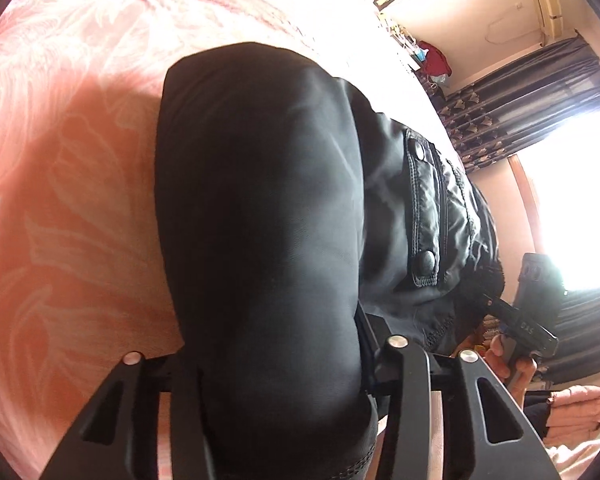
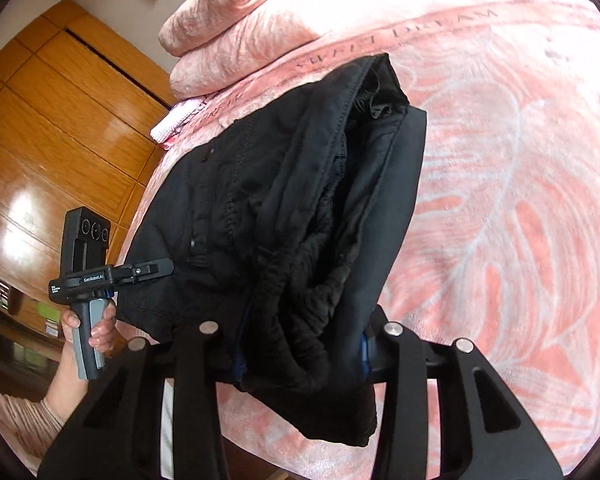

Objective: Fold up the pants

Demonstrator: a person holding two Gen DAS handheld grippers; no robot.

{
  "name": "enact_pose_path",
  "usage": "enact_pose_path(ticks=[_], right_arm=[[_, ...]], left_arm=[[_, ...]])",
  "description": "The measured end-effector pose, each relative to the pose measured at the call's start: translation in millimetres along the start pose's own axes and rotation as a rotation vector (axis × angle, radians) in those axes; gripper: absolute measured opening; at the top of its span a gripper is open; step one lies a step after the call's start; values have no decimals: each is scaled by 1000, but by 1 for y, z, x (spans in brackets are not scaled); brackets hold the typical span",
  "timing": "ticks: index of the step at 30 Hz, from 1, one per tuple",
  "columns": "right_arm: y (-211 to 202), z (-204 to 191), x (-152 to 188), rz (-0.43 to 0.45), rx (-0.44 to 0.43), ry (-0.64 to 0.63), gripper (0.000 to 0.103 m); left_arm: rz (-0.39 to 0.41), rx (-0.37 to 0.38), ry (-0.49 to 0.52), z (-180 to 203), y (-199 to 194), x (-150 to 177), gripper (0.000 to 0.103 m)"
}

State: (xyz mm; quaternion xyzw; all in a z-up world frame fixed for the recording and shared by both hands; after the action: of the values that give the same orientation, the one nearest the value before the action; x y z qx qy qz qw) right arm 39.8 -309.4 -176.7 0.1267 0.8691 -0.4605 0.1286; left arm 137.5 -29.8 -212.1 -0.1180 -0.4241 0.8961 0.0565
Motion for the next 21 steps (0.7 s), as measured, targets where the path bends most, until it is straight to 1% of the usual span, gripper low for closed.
enact_pose_path(ticks=[2,4,6,9,11,14,17,20,21], right_arm=[[-14,-10,-8,33,-10,-33,37],[-27,-21,-21,62,22,-91,37],[-39,-25,-38,88,45,-127,37],[-53,-24,-70,131,55,-158,37],[-56,-19,-96,150,61,-180,37],[-44,-1,-135,143,67,-182,37],[-14,24,-169,113,64,-165,38],[26,52,-189,66,68,-123,39],[39,62,-190,48,83,-103,40]], left_arm=[[27,27,-15,6,-5,-2,35],[74,46,-5,14,-12,-8,33],[138,41,27,26,-20,-17,33],[209,52,59,40,-32,-45,33],[243,32,90,46,-35,-67,33],[262,-11,104,43,-28,-104,34],[259,-72,111,29,-17,-133,34],[233,-137,113,16,4,-152,36],[222,-151,110,13,12,-155,40]])
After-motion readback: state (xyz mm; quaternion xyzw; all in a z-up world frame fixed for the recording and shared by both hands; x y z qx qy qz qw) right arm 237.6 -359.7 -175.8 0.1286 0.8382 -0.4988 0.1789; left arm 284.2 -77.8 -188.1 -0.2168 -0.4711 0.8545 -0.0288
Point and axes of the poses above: each gripper's, at about its wrist camera, not at the fingertips, and y roughly the way its jaws point, z to its right, x to its underside, the point moved 5 cm from there along y, roughly the way its jaws point, and after that the axes turned 10 degrees about -z, right-handed, at the moved point
